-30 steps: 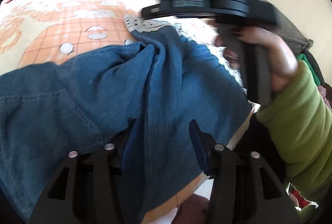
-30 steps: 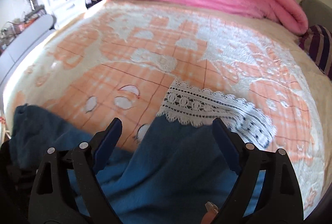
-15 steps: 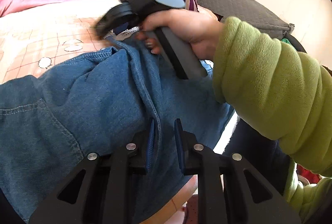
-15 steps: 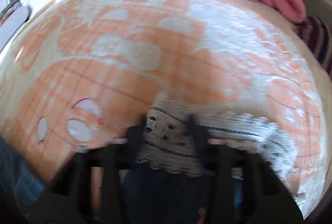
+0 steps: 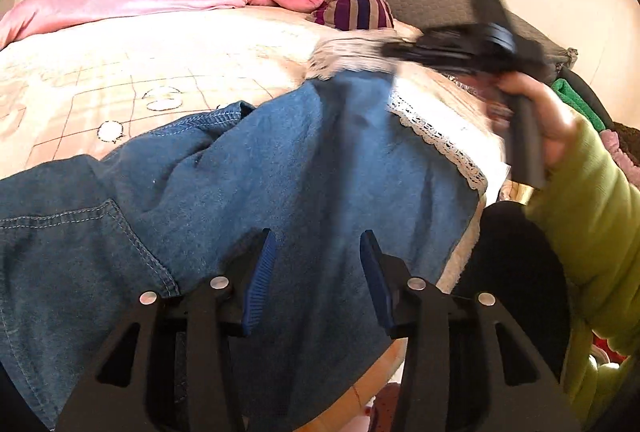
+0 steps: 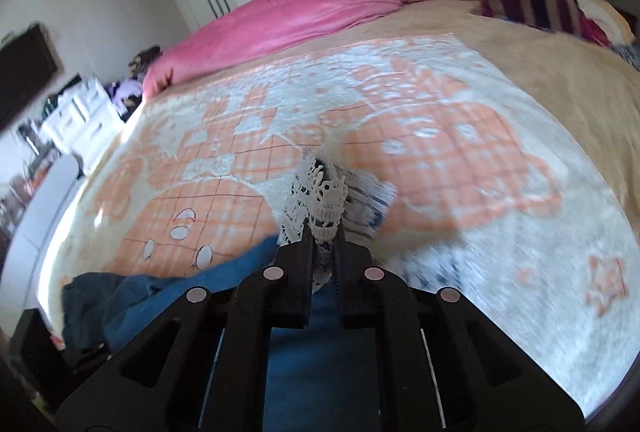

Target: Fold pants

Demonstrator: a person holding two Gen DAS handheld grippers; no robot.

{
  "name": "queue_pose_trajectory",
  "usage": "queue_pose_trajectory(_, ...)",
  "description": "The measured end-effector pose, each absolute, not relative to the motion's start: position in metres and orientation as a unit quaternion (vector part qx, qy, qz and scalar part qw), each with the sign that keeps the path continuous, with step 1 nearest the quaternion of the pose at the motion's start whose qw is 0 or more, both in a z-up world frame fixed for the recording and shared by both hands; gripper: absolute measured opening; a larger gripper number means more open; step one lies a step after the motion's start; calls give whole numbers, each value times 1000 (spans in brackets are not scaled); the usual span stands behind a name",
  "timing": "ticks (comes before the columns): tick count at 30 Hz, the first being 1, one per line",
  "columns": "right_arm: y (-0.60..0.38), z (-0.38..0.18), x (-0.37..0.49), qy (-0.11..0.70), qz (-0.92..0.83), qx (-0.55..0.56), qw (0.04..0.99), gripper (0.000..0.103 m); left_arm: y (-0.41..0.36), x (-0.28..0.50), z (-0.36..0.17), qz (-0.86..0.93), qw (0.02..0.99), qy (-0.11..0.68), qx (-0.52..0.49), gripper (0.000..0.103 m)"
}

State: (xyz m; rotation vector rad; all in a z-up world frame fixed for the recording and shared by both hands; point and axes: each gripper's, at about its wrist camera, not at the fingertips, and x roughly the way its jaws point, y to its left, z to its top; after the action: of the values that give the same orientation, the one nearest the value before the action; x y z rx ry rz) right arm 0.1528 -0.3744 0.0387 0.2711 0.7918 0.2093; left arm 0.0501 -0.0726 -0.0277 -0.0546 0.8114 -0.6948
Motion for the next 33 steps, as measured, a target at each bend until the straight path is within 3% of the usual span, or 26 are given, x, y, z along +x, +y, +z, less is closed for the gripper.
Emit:
queue_pose_trajectory(1,-385,39,141,383,101,146,907,4,-72,50,-29,-326,863,385,-18,37)
queue_pose_trajectory(3,-397,37,123,382,102,166,903,4,-74,50,-31,-320,867,382,1,12)
queue_pose_trajectory(5,-406,33,104,383,101,176,901,4,-74,48,-30,-326,866,379,9,6)
queue_pose_trajectory(17,-429,-16,26,426,88,237,869,7,-75,30,-26,-338,865,368,47,4)
queue_pose_trajectory(22,-435,-19,24,418,83,249,869,23,-87,31,-29,-335,866,365,64,4)
queue_pose_trajectory(25,-436,-18,28,418,84,250,870,23,-91,34,-33,-329,866,371,66,4)
queue_pose_trajectory(28,-439,-20,30,419,83,255,867,11,-93,35,-29,-329,867,366,76,2)
queue_pose_trajectory(33,-449,-13,21,415,74,249,872,10,-80,25,-14,-344,867,354,65,2)
